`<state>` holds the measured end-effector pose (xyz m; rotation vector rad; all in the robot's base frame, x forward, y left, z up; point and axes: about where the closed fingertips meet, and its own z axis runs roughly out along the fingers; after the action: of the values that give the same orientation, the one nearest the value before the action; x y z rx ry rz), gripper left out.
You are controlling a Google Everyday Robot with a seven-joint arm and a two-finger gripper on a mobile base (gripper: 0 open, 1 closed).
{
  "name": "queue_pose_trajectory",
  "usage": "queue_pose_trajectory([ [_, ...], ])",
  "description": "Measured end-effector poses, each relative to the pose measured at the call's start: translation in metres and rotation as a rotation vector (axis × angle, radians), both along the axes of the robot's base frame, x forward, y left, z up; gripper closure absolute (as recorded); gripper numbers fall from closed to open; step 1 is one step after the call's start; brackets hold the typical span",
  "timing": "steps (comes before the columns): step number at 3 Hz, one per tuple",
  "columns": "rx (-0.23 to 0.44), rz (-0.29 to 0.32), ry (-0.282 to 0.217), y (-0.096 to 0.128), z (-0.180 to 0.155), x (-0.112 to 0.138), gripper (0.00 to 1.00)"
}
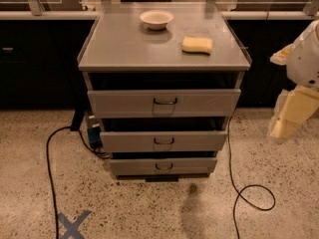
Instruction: Open top drawer
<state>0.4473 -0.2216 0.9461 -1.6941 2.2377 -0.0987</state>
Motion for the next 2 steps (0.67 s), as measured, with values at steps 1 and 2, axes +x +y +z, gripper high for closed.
queue_pose_trajectory([
  [1,0.018,-0.021,0.011,-0.004,-0.039,0.01,0.0],
  [2,0.118,-0.051,0.014,-0.001,-0.115,0.047,0.0],
])
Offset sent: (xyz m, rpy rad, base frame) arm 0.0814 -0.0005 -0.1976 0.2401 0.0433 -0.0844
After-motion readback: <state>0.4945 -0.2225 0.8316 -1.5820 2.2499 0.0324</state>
